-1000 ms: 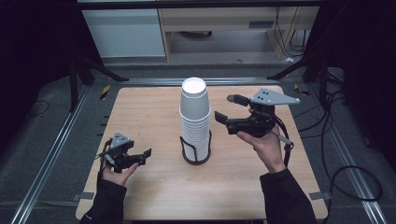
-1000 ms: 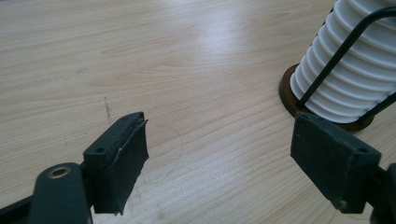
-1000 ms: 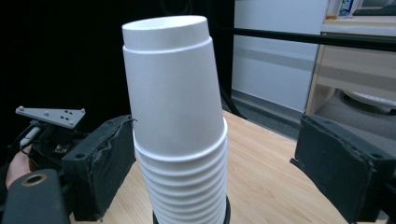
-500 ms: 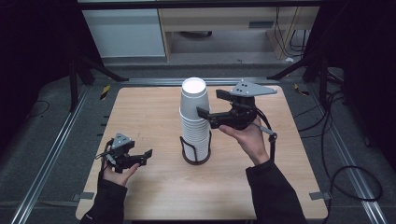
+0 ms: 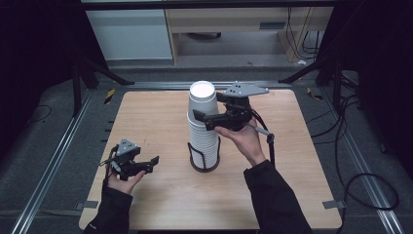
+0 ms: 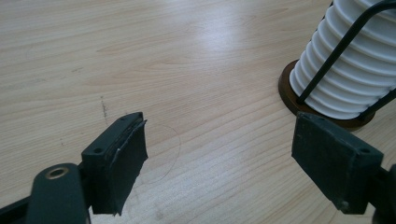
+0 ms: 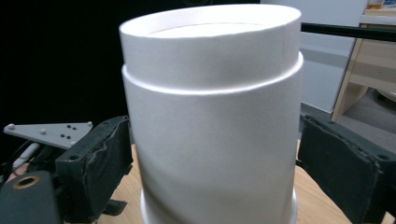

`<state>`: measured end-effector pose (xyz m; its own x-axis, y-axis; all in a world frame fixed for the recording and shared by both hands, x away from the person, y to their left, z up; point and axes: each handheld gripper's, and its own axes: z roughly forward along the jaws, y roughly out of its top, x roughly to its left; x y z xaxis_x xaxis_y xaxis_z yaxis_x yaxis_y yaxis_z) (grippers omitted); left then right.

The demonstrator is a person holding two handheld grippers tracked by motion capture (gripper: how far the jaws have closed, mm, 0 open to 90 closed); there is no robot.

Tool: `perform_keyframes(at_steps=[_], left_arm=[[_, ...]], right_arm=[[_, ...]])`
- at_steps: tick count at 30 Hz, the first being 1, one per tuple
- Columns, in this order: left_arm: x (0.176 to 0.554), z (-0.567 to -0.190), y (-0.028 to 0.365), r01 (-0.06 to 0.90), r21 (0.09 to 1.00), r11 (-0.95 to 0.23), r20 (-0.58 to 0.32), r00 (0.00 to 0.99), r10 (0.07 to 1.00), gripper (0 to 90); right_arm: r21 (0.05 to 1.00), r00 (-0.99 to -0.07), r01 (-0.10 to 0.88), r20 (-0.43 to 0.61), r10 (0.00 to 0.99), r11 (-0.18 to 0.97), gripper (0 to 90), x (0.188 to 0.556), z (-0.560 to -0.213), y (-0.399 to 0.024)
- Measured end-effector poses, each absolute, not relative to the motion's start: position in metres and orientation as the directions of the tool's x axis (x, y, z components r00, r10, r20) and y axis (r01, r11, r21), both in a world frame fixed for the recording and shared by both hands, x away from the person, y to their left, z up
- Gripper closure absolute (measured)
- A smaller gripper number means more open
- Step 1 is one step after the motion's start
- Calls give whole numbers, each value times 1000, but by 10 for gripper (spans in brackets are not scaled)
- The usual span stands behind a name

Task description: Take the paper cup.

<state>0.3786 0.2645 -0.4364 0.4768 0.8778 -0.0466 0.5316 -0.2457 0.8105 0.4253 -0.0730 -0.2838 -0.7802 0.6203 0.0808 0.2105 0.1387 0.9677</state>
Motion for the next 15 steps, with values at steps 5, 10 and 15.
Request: perform_keyframes(at_steps=[5, 10, 15], left_arm=[[379, -437, 264, 531, 810, -249, -45, 479, 877, 172], [379, -437, 264, 532, 809, -249, -45, 479, 877, 172], [379, -438, 264, 535, 807, -249, -47, 478, 877, 172]], right_arm=[[968, -779, 212, 84, 621, 134, 96, 430, -287, -68], [965, -775, 222, 89, 626, 138, 92, 435, -292, -61], [966, -766, 211, 70, 639, 147, 122, 434, -294, -55]])
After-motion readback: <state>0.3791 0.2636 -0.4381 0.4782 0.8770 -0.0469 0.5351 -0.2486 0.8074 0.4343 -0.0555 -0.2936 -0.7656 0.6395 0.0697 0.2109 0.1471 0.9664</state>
